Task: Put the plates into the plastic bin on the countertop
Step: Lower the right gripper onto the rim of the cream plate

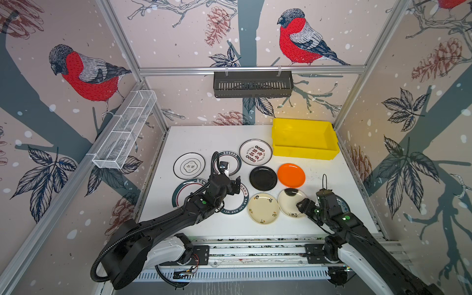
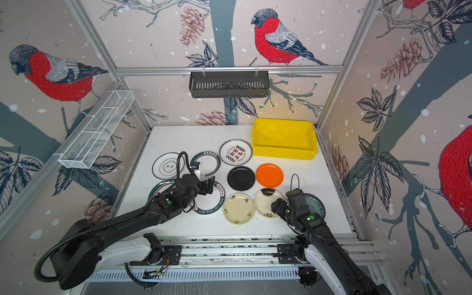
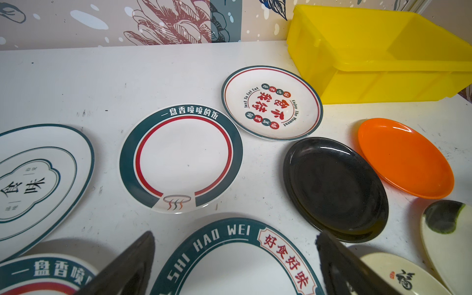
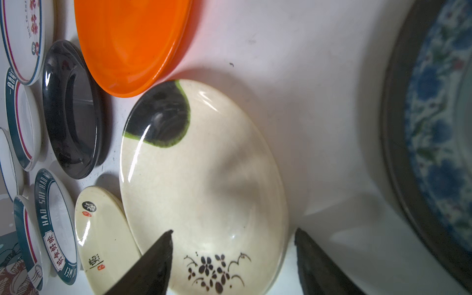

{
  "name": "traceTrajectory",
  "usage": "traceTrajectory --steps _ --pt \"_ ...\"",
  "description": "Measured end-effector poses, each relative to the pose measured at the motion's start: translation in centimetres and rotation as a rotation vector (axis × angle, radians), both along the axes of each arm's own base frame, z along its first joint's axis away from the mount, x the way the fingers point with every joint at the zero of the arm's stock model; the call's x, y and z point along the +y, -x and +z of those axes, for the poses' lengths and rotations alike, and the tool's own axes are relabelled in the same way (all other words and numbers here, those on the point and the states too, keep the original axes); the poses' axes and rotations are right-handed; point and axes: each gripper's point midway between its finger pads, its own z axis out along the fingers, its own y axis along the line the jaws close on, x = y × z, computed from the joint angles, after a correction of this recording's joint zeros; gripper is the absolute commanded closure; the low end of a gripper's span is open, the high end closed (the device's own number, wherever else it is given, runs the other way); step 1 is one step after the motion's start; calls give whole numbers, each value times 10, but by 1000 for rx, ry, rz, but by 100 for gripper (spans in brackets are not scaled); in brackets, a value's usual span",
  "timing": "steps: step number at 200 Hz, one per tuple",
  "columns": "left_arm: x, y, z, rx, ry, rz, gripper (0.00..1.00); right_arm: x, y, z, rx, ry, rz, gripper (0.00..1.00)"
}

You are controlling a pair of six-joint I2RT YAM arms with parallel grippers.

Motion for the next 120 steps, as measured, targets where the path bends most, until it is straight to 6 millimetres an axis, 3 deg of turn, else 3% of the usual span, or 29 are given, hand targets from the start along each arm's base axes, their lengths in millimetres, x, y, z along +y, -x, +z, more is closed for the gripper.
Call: traceTrajectory --steps 42,71,120 --pt "-1 0 -4 7 0 0 2 5 1 -3 -3 -30 0 38" --pt "-1 0 -7 15 -3 1 2 8 1 -4 -5 -46 5 48" --pt "-2 -1 -6 16 -1 2 2 11 -1 -7 -21 -74 -6 52"
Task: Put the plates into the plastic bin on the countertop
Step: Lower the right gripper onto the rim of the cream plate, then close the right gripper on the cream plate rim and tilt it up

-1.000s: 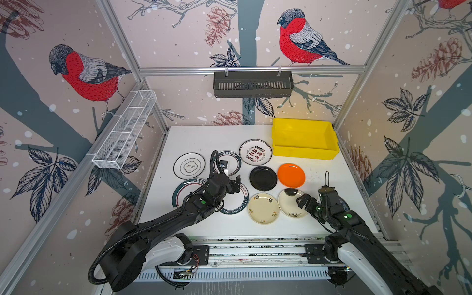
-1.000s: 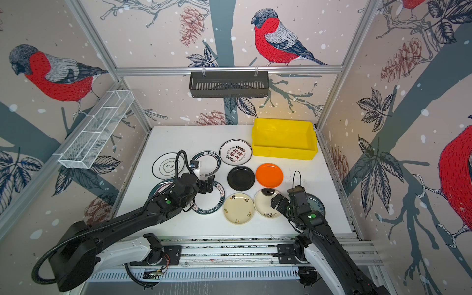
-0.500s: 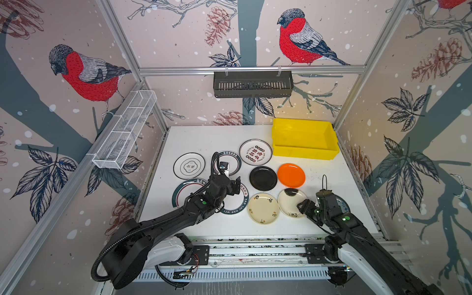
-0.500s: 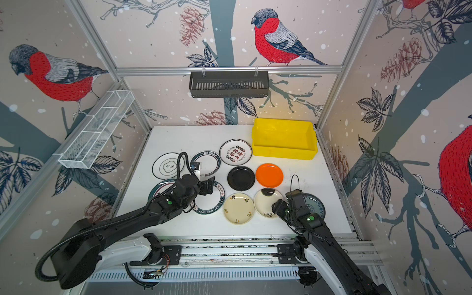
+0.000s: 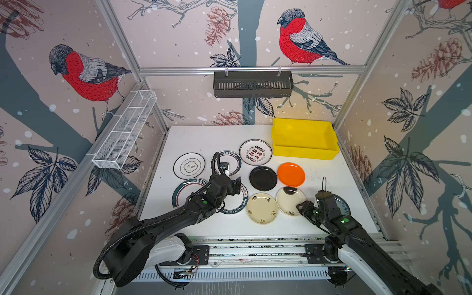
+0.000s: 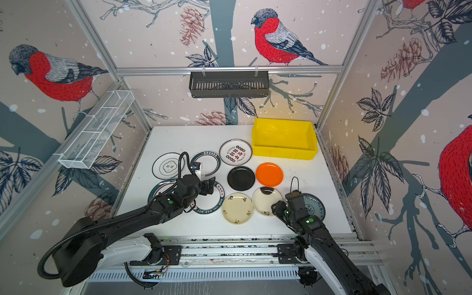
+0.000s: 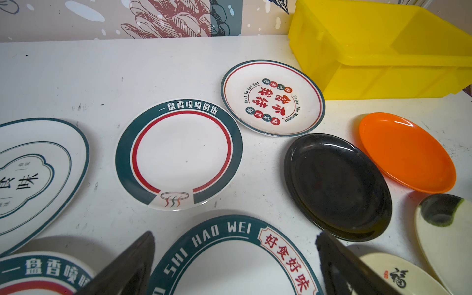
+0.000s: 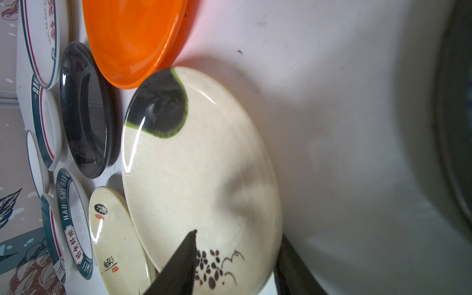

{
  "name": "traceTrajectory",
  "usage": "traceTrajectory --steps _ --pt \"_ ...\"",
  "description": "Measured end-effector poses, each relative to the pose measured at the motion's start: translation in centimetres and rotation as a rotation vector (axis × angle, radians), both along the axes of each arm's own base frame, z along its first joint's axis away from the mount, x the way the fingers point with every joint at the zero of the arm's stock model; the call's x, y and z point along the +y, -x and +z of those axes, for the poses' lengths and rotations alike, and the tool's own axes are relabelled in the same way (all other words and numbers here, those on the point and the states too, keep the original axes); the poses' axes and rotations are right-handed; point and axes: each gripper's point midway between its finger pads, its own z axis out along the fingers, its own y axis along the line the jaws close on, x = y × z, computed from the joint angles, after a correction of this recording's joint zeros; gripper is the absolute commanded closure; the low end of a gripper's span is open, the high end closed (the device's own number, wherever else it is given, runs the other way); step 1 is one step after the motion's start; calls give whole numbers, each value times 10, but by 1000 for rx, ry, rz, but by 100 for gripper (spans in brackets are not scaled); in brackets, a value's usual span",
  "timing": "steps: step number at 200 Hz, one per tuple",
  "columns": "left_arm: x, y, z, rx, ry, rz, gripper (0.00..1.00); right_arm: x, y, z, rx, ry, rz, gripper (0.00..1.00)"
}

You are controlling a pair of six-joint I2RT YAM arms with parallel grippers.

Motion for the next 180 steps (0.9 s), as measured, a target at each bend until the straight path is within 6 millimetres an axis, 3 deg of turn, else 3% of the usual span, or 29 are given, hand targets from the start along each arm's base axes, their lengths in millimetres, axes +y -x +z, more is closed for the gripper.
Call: traceTrajectory --steps 136,180 --pt "-2 2 -6 18 2 -9 2 0 -4 -4 -41 -73 -78 66" --pt "-2 2 -10 28 -5 -10 2 3 -14 4 -104 -117 -97 69"
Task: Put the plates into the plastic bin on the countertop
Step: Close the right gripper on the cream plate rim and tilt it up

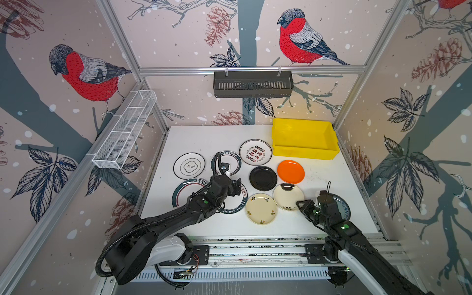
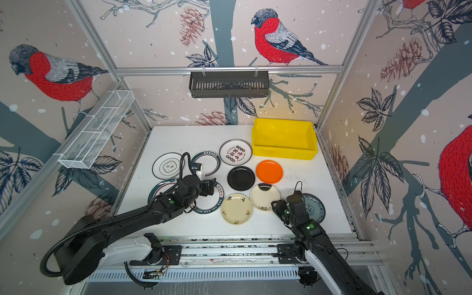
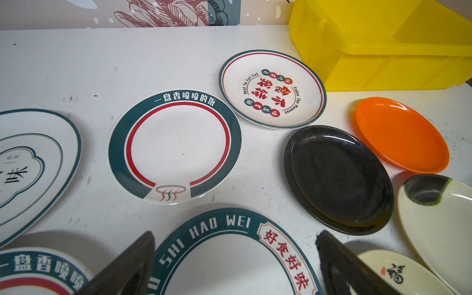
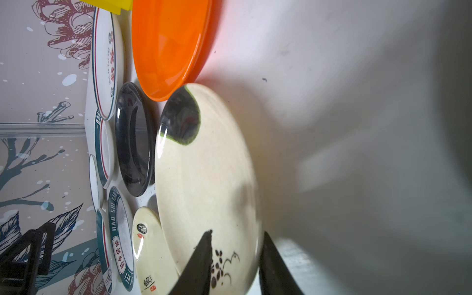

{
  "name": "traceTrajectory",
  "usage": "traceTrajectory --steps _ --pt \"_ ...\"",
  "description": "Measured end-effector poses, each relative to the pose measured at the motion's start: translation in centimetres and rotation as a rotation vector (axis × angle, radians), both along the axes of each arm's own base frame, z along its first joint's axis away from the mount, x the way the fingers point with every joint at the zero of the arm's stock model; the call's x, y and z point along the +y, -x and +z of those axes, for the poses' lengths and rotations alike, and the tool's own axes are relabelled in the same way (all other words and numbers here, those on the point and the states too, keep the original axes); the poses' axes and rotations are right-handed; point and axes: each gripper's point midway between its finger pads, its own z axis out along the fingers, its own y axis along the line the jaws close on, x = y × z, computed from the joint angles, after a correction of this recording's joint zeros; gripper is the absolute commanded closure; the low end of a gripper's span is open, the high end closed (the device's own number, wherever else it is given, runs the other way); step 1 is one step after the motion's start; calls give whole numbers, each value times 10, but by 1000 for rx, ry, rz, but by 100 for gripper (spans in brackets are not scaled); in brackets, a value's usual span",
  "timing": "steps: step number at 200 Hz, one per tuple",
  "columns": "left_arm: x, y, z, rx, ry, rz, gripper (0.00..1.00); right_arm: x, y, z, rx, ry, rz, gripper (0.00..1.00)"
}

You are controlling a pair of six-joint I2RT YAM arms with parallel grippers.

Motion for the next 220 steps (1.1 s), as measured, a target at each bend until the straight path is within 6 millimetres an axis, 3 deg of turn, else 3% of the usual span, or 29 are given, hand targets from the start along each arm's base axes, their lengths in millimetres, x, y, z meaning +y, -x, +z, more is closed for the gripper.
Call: traceTrajectory --steps 110,167,220 --pt "0 0 -3 9 -1 3 2 -2 -4 1 -2 -22 -48 79" --pt "2 3 -4 7 2 5 2 -4 -4 0 7 -18 -62 92" --pt "7 7 -7 11 8 10 2 -5 -4 0 18 -27 -83 95"
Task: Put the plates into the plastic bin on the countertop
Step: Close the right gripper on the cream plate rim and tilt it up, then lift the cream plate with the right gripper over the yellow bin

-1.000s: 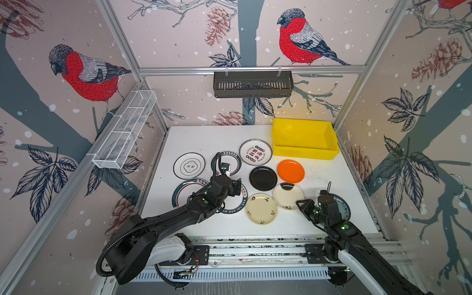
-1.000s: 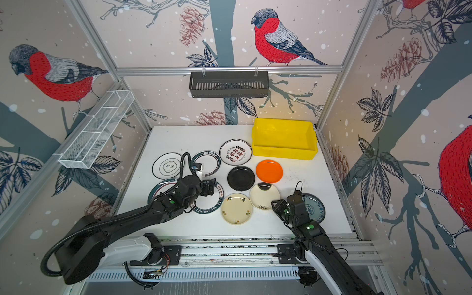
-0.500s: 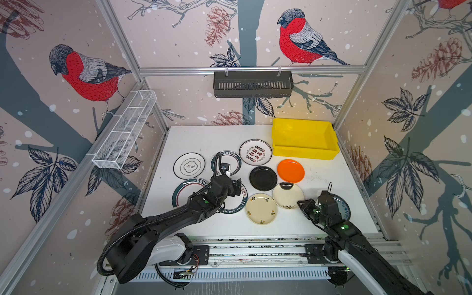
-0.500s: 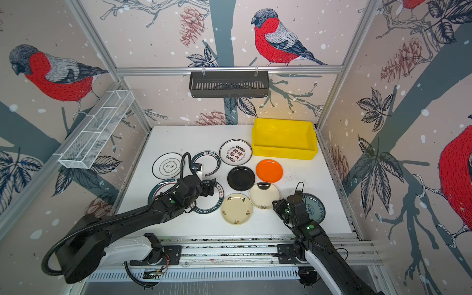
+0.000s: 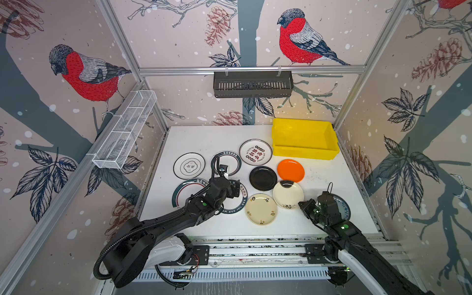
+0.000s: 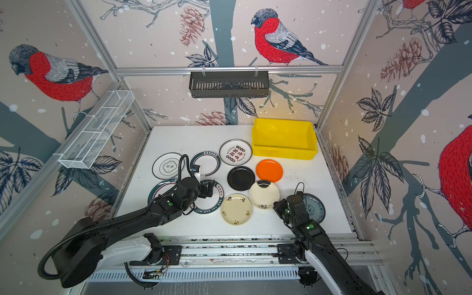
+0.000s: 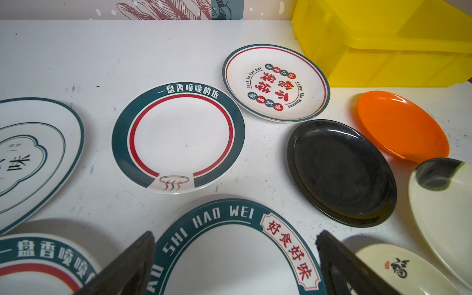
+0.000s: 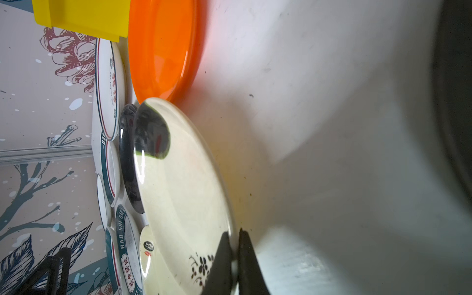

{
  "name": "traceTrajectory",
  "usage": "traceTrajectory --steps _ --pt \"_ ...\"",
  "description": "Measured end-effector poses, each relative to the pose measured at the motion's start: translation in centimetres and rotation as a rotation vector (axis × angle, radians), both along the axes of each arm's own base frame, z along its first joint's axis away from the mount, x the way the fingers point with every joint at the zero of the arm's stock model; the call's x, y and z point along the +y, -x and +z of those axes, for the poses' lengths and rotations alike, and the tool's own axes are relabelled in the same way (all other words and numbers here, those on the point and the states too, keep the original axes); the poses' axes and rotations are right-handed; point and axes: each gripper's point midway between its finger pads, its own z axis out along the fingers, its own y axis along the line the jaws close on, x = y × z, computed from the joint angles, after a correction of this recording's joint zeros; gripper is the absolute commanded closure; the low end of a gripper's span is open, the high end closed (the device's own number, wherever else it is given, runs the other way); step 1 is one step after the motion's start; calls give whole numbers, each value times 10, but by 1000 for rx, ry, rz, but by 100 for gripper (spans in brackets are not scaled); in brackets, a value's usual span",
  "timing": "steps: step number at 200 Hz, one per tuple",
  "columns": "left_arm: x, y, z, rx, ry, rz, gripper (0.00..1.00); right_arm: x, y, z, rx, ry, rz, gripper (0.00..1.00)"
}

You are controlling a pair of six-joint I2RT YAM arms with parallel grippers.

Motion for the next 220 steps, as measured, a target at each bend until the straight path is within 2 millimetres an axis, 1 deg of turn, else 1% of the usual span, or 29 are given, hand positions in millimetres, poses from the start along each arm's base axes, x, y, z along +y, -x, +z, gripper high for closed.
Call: traceTrajectory --steps 27,55,80,93,118,130,141,181,196,220 --pt "1 1 -2 3 -3 0 2 0 0 0 2 -2 -3 97" --pt "1 1 -3 6 -5 0 2 0 -1 4 -4 -11 -13 99" --pt "0 0 -2 1 -1 0 2 -6 8 2 55 41 -9 99" --pt "0 0 -1 -3 3 -1 2 -8 8 11 61 65 -10 99" --pt "-1 -1 2 -11 8 -1 2 -10 -1 38 14 102 -10 100" --pt "-1 -1 2 -13 8 -2 2 -10 -5 46 -2 119 -6 99" --pt "-1 -1 2 -14 9 -2 2 -10 -8 49 2 127 -8 100" --pt "-3 -3 5 -29 -6 -15 2 -9 -7 47 30 177 23 100" --pt "-3 -4 6 -34 -1 -15 2 -7 -10 53 15 181 32 100" --pt "-5 -5 8 -51 -3 -21 2 -5 -18 70 -18 182 31 100"
